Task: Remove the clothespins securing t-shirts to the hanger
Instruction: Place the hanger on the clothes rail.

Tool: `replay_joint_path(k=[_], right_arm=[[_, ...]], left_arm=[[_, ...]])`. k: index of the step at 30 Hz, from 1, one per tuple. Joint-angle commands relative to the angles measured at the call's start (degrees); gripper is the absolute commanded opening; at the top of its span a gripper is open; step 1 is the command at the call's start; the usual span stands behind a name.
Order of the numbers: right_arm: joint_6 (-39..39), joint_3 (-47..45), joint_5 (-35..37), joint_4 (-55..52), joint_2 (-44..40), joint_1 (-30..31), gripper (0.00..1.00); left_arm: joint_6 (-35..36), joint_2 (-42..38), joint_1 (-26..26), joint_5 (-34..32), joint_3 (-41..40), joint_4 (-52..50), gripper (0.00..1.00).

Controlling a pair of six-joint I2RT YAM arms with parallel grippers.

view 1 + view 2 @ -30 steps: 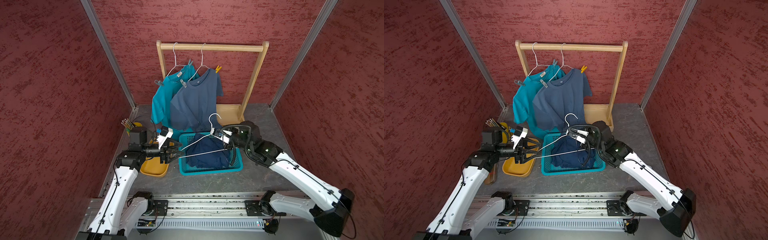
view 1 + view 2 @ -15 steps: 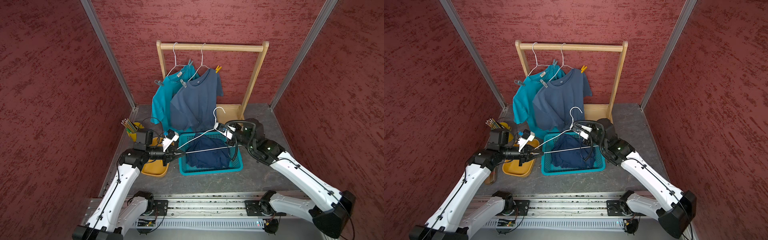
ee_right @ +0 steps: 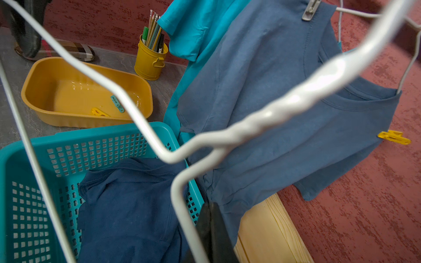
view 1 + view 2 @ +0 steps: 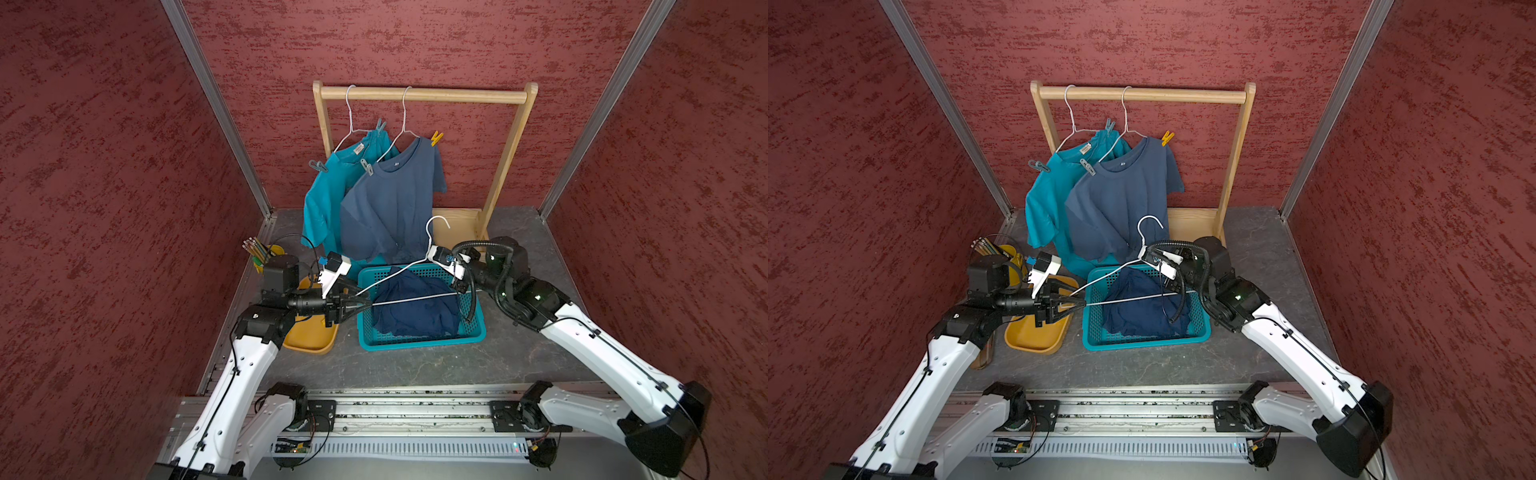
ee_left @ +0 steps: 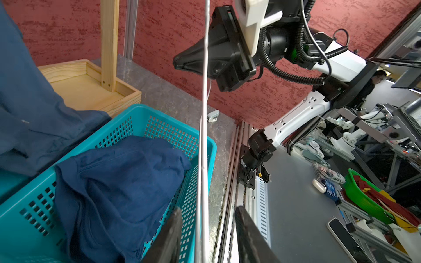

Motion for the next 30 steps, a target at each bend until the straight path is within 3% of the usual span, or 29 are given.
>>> replay_joint_path(k=[1, 4, 7, 10, 17, 22, 30], right_arm=[[0.39, 0.29, -2.31, 0.36, -0.2, 0.09, 0.0], [0.8, 0.21, -1.57, 1.17, -0.02, 0.09, 0.0], [1.82, -0.13, 0.11, 3.06, -0.17, 0.09, 0.04], [3.01, -1.08, 2.25, 5.84, -1.08, 0.09, 0.29], [4.52, -2.52, 3.36, 9.36, -2.35, 0.09, 0.42], [8.46, -2.54, 5.86, 10.7, -3.58, 0.08, 0.5], [14.49, -8.51, 12.3, 17.81, -8.6, 0.09, 0.55]], left_arm=[[-1.28, 0.85, 0.29, 3.43, -0.37, 2.62, 0.23], [-1.35, 1.75, 0.3, 4.46, -0.19, 2.22, 0.0], [-1.33, 2.06, 0.3, 4.1, 0.57, 1.47, 0.0], [-2.23, 1.78, 0.38, 2.07, 1.38, 1.57, 0.0], [-10.09, 1.68, 0.54, -2.58, 1.5, 9.84, 0.0], [-13.43, 0.53, -0.8, -14.74, 1.45, 13.84, 0.0], [-13.12, 3.25, -8.65, -33.05, 6.6, 20.04, 0.0]])
